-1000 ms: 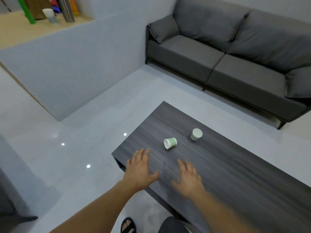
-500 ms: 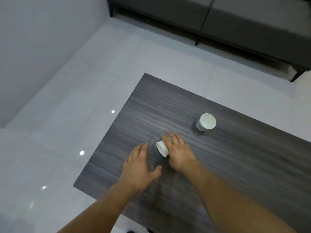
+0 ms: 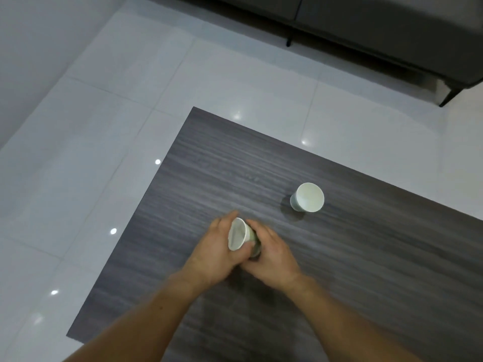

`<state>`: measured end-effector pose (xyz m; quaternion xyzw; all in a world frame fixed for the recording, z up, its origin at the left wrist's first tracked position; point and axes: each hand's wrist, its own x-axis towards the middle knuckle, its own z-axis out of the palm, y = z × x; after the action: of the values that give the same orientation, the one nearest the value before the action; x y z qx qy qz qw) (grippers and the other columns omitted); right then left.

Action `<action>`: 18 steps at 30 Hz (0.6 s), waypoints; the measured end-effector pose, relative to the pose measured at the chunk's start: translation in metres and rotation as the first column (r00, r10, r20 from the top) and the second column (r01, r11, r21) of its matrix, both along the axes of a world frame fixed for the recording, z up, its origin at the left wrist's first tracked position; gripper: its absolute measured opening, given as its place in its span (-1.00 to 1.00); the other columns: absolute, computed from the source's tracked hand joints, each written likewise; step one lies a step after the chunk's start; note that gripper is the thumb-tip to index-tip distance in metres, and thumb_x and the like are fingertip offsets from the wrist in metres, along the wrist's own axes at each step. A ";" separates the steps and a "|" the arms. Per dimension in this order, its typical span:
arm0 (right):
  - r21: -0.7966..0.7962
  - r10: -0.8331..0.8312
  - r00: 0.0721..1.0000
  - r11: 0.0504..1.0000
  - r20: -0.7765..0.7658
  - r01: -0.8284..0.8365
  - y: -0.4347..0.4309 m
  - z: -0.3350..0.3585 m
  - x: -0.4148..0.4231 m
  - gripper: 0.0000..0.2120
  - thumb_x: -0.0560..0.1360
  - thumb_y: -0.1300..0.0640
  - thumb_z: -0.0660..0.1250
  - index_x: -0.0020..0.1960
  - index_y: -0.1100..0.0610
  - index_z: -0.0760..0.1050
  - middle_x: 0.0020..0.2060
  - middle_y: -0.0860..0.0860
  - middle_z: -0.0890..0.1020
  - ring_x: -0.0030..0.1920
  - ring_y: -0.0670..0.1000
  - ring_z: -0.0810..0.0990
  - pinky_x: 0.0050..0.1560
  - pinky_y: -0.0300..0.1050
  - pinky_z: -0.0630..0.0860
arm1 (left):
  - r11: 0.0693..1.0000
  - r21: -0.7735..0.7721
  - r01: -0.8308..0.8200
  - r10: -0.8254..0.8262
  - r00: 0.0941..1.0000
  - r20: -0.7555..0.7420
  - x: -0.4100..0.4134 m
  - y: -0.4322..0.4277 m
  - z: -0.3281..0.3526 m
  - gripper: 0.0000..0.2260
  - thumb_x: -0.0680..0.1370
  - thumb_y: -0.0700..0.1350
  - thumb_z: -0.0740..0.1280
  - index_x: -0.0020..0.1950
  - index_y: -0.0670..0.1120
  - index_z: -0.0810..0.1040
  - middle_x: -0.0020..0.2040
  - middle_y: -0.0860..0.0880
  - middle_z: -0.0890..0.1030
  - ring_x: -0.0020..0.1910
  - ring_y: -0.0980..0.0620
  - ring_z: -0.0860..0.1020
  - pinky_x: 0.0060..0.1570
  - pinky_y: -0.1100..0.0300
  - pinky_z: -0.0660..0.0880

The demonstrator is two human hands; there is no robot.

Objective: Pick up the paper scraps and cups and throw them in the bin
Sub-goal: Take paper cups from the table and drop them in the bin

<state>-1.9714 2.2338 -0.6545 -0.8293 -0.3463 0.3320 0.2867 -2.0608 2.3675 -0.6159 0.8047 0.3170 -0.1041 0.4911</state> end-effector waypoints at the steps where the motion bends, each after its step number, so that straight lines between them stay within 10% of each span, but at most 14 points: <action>1: -0.005 -0.014 1.000 1.000 0.000 0.014 -0.006 0.002 0.008 -0.19 0.29 -0.23 0.40 0.47 -0.11 0.22 0.36 -0.17 0.40 0.34 -0.16 0.37 0.31 -0.20 0.34 | 1.000 0.011 0.003 -0.003 1.000 0.014 0.005 0.000 0.000 -0.30 0.43 0.07 0.44 0.50 0.05 0.21 0.38 0.02 0.33 0.21 0.22 0.35 0.14 0.39 0.25; 8: -0.078 -0.003 0.819 0.995 0.573 0.057 -0.032 0.010 0.097 -0.14 0.32 -0.15 0.48 0.52 -0.02 0.19 0.43 0.08 0.29 0.44 0.15 0.21 0.34 0.22 0.33 | 0.992 0.128 -0.015 0.018 1.000 -0.024 0.020 -0.012 0.000 -0.34 0.37 0.01 0.48 0.44 0.02 0.34 0.29 -0.03 0.40 0.19 -0.01 0.48 0.12 0.29 0.34; 11: -0.380 0.113 0.865 0.920 0.488 0.094 -0.022 0.001 0.124 -0.10 0.42 -0.21 0.40 0.56 -0.16 -0.07 0.55 0.02 -0.06 0.54 0.16 -0.13 0.44 0.26 0.12 | 0.991 0.135 0.009 -0.003 0.999 -0.046 0.026 -0.016 0.001 -0.34 0.38 0.02 0.47 0.44 0.01 0.33 0.30 -0.03 0.39 0.21 -0.03 0.47 0.17 0.20 0.40; 18: -0.402 0.073 0.960 0.915 0.270 0.043 -0.022 0.004 0.069 -0.45 0.49 0.03 0.35 0.44 0.02 0.31 0.33 0.07 0.36 0.34 0.13 0.30 0.33 0.01 0.37 | 0.975 0.216 0.048 -0.030 0.996 -0.085 0.027 -0.017 0.014 -0.36 0.40 0.01 0.45 0.44 -0.01 0.32 0.33 -0.08 0.36 0.19 -0.09 0.49 0.17 0.14 0.43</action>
<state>-1.9027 2.2117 -0.6502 -0.9062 -0.3135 0.2783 0.0550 -2.0333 2.3505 -0.6023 0.8549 0.3304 -0.1108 0.3844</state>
